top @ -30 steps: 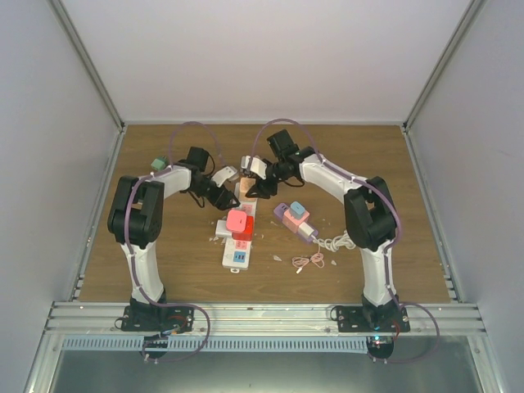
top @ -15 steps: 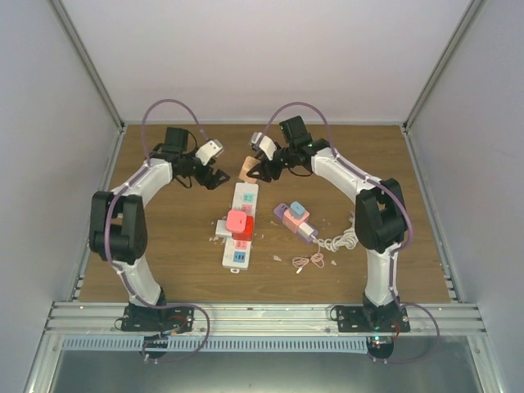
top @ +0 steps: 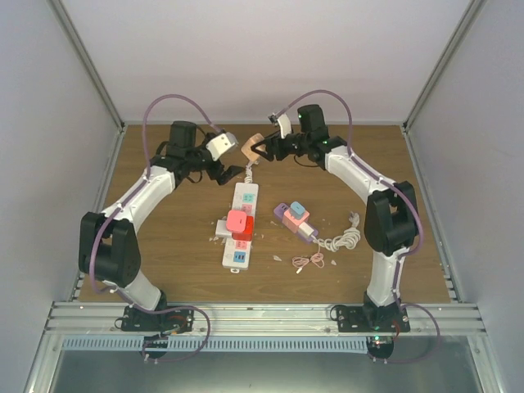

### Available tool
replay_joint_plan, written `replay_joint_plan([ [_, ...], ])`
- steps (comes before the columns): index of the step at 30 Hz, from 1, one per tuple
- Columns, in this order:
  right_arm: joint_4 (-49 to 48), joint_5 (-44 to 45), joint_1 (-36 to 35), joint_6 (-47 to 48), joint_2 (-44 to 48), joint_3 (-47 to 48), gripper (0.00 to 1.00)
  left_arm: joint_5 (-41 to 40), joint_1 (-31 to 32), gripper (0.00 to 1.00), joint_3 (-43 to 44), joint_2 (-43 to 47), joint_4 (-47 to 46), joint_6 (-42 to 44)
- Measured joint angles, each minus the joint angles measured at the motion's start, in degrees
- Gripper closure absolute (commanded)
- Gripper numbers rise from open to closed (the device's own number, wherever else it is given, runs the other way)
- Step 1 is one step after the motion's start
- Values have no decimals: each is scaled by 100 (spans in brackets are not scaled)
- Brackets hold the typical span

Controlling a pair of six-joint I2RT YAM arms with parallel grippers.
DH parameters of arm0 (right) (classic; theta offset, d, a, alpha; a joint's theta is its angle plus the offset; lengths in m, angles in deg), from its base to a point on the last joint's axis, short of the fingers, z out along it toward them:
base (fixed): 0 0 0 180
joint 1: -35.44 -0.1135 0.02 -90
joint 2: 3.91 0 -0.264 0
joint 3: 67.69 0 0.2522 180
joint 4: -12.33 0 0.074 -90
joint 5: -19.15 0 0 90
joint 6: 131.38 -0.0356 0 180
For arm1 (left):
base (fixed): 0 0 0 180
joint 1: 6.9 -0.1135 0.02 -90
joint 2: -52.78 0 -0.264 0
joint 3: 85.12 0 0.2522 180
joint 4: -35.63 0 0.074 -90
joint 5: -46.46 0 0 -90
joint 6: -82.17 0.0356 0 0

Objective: Pull the plug off the socket

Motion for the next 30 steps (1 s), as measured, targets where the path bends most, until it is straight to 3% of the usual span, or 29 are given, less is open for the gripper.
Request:
replay_joint_plan([
  [12,-1043,-485,-11,-1414,505,-955,83,-962,809,8,175,-52,-260,-68],
  [26,-1814,-557,-15,-2216,708,-1453,82,-1316,1049,46,431,-260,-293,-138],
  [28,-1869,-560,-7,-2323,708,-1497,79,-1384,1071,52,431,-260,-275,-87],
  [30,-1941,-579,-4,-2374,710,-1550,66,-1412,1078,57,431,-260,-247,-96],
])
